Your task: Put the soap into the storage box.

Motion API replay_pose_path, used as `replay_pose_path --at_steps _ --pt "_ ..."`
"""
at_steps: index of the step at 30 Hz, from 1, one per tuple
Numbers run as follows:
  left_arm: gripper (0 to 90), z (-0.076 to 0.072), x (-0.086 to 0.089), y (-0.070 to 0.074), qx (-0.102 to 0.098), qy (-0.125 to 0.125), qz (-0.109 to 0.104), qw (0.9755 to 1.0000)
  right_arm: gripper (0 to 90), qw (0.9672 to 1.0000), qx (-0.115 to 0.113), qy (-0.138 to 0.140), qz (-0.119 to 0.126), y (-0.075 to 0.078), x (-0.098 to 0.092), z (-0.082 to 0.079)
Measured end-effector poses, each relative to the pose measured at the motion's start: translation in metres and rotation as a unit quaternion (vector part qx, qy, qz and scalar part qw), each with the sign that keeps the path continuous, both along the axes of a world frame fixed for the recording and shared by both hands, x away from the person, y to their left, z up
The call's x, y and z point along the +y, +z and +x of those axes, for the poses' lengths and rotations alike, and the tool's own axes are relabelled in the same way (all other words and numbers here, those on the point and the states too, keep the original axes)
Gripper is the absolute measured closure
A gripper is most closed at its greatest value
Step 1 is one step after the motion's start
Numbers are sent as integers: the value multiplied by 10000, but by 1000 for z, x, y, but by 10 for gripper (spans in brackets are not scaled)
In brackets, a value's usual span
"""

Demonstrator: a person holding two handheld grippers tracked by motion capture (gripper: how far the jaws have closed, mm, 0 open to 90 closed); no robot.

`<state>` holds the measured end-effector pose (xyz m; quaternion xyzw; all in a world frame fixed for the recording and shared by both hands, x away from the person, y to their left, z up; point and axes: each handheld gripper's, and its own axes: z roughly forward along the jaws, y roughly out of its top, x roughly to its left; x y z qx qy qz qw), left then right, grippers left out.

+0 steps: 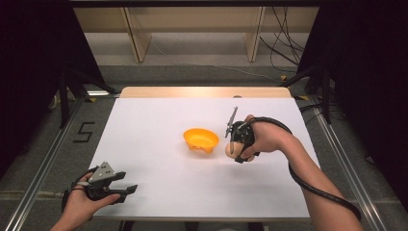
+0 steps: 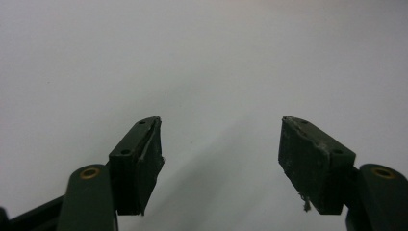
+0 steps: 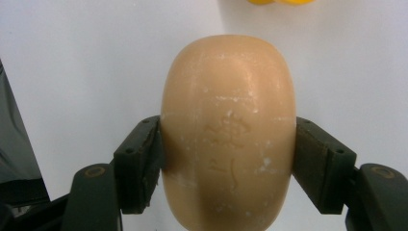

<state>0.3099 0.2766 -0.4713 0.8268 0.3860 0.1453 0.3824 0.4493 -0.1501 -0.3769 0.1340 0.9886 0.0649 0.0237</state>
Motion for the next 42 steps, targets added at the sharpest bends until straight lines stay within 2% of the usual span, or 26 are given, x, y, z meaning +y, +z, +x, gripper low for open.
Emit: replay_pose_path --at_steps 2,3,5,6,12,13,15,17,18,21,22,24,25,26,28,33,35,39,40,42 --pt "317 1 -1 -1 -41 15 55 10000 334 10000 -29 25 50 0 1 1" --pt "317 1 0 0 -68 -13 116 9999 335 10000 -4 -79 16 1 1 1" --pt "317 1 1 1 -73 -53 94 9999 335 10000 -18 -1 25 0 2 4" --pt "317 0 0 0 -10 -15 17 10000 335 10000 -18 -1 25 0 2 4" --pt "317 1 1 0 -46 -48 69 10000 335 9999 -52 -58 77 3 2 11" --pt "317 1 1 0 -46 -31 55 10000 335 9999 -67 -3 113 4 2 13" --pt "317 2 1 0 -95 39 90 9999 335 9999 -73 -81 109 4 3 14" --pt "317 1 2 0 -79 -41 96 9999 335 9998 -113 -59 119 5 3 16" --pt "317 1 1 0 -94 29 91 9999 335 9998 -118 -76 113 5 3 17" --pt "317 1 1 0 -103 26 98 9999 335 9997 -121 -137 133 6 4 20" --pt "317 1 1 0 -97 19 83 9999 335 9997 -173 -93 108 6 3 21" --pt "317 1 0 0 -69 -20 -21 10000 335 9998 -117 -137 125 6 4 23" --pt "317 1 2 0 -77 -41 89 9999 335 9998 -140 -114 130 6 3 24" --pt "317 1 1 0 -91 34 77 9999 335 9998 -152 -96 127 6 3 25" --pt "317 2 1 0 -97 30 93 9999 335 9997 -150 -172 128 7 4 26" --pt "317 2 1 0 -100 26 103 9999 335 9997 -204 -132 102 7 6 29" --pt "317 1 0 0 -61 -22 -18 10000 335 9996 -225 -128 134 7 7 30" --pt "317 1 1 0 -61 -28 -17 10000 335 9995 -245 -154 118 8 10 32" --pt "317 1 1 1 -63 -51 47 10000 335 9994 -265 -169 128 8 11 32" --pt "317 1 0 1 -79 -22 -28 10000 335 9993 -292 -182 152 8 11 33"
